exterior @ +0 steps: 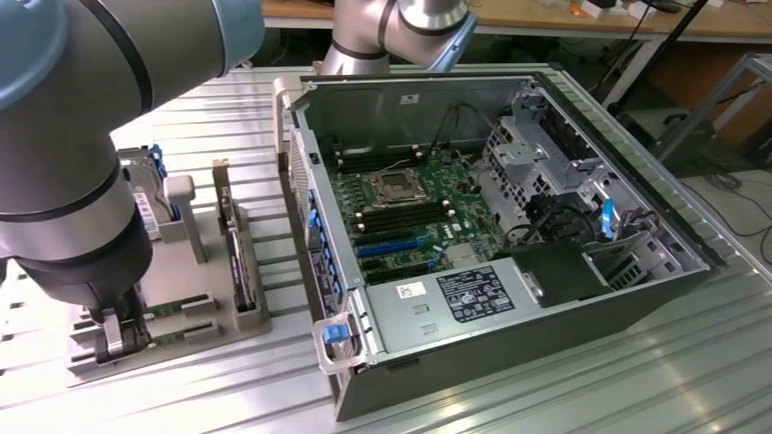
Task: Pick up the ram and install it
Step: 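Pick up the ram and move it above insertion slot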
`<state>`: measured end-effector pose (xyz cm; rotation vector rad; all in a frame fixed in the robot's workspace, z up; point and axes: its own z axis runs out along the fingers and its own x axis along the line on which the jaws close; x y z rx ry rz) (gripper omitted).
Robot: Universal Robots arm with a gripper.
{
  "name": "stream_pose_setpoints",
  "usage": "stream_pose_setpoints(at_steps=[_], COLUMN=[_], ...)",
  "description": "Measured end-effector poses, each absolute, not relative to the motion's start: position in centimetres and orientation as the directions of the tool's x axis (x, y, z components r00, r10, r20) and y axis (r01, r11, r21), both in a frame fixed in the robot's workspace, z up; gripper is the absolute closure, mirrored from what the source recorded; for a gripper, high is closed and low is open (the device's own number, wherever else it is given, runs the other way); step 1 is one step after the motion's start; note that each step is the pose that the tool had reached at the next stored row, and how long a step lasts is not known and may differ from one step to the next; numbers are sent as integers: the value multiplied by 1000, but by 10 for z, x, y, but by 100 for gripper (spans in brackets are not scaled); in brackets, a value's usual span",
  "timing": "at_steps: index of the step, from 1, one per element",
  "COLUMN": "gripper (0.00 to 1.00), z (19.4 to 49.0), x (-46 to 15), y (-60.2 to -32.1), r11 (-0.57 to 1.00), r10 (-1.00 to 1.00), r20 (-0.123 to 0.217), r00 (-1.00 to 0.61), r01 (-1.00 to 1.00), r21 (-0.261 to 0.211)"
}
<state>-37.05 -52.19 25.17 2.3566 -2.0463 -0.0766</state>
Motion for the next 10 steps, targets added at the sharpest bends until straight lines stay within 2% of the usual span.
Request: stream_pose_setpoints(at_steps=[10], gripper=[61], z=[224], x=[-371], y=[-512], r11=[-141], r10=[-990], r20=[-24], r00=[140], r01=[-989], r21=[47])
